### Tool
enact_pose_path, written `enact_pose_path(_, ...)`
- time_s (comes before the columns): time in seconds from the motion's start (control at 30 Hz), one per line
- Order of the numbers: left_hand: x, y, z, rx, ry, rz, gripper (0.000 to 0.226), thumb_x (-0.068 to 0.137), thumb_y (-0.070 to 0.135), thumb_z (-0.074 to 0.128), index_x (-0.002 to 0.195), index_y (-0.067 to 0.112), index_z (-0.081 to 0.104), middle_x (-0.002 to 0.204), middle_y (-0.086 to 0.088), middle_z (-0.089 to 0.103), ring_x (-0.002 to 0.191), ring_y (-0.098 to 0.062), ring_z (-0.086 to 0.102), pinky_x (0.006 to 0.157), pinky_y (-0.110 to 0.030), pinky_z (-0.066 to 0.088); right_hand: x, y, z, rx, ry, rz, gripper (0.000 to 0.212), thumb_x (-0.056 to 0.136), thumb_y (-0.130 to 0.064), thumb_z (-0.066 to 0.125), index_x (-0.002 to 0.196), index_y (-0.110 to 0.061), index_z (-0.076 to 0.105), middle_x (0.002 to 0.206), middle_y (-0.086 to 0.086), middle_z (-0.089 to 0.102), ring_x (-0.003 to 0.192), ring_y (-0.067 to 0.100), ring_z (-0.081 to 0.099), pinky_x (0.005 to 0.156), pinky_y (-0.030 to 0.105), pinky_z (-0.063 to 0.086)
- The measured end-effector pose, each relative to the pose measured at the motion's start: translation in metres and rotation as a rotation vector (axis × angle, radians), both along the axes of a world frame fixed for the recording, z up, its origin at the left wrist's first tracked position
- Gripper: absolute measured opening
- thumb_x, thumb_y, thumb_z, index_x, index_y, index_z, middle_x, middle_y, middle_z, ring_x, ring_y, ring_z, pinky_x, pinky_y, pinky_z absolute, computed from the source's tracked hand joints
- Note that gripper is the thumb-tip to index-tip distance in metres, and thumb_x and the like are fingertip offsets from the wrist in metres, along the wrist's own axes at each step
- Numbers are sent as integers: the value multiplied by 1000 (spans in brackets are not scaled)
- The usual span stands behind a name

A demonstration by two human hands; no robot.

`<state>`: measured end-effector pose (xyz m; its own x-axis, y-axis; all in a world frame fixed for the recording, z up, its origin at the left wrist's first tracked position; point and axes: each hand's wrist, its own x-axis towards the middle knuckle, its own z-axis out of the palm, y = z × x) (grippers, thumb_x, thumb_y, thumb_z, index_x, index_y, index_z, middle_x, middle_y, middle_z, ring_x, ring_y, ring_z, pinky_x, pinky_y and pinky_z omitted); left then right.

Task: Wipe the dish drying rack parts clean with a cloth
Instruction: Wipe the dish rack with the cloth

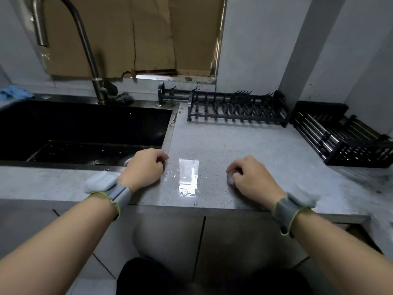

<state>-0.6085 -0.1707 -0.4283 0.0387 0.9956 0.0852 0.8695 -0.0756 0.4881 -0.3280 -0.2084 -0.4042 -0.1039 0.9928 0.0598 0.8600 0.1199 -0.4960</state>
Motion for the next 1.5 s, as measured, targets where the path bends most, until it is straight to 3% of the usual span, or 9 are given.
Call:
enact_pose_path(0.23,-10,-5,5,-49,-350,95,52,78,-12,37,103,20,70,102,-3,73,102,-19,68,98,-40,53,-134,4,-38,3,103,262,22,93,-18,52,112,-18,64,116,11,46,113,29,43,100,37,42)
enact_pose_path(0.4,-32,5,15,-22,-524,159,57,73,-14,40,100,25,71,97,-5,73,88,-29,71,67,-42,60,-179,59,-11,-105,319,375,36,87,-13,66,122,-17,57,117,12,64,106,29,61,87,36,52)
enact_pose_path(0.5,-43,19,27,-52,-571,47,61,66,-9,55,113,27,66,113,-4,70,109,-21,67,86,-48,59,-169,92,8,-118,420,357,39,78,-17,78,110,-22,57,99,8,67,89,23,64,81,42,56)
enact_pose_path(0.7,-27,54,51,-115,-573,-93,58,80,7,80,126,30,54,112,7,68,100,-3,67,80,-12,51,-146,144,39,-83,605,371,42,69,2,76,103,-17,63,97,13,68,86,32,67,82,50,57)
enact_pose_path(0.83,-13,97,57,51,-311,-7,9,86,17,72,87,12,65,81,-5,70,76,-24,65,72,-37,52,-144,172,44,18,610,304,32,73,-11,78,104,-19,69,101,6,70,93,24,67,88,44,56)
enact_pose_path(1.03,-6,134,43,-11,-348,119,19,82,28,49,93,15,59,91,-12,69,91,-35,67,82,-51,57,-155,192,31,60,349,150,25,86,-35,62,110,-36,69,102,2,61,108,25,50,100,39,42)
enact_pose_path(1.27,-1,128,31,-116,-689,139,60,65,13,69,121,17,49,102,-4,65,89,-17,61,71,-32,49,-173,208,16,-196,944,-10,26,78,2,64,77,-22,73,87,12,73,85,33,71,70,44,60)
enact_pose_path(1.37,-14,137,27,-5,-548,175,49,79,1,65,125,13,50,112,-8,64,106,-26,62,88,-38,50,-181,207,17,-346,1172,1,29,86,14,49,94,-5,70,87,18,67,77,29,65,61,31,50)
enact_pose_path(1.5,-19,138,23,145,129,82,40,88,11,55,126,8,43,119,-15,47,110,-37,49,93,-45,42,-194,203,33,-470,1239,-50,15,87,0,53,76,-10,56,59,3,46,39,8,42,40,14,29)
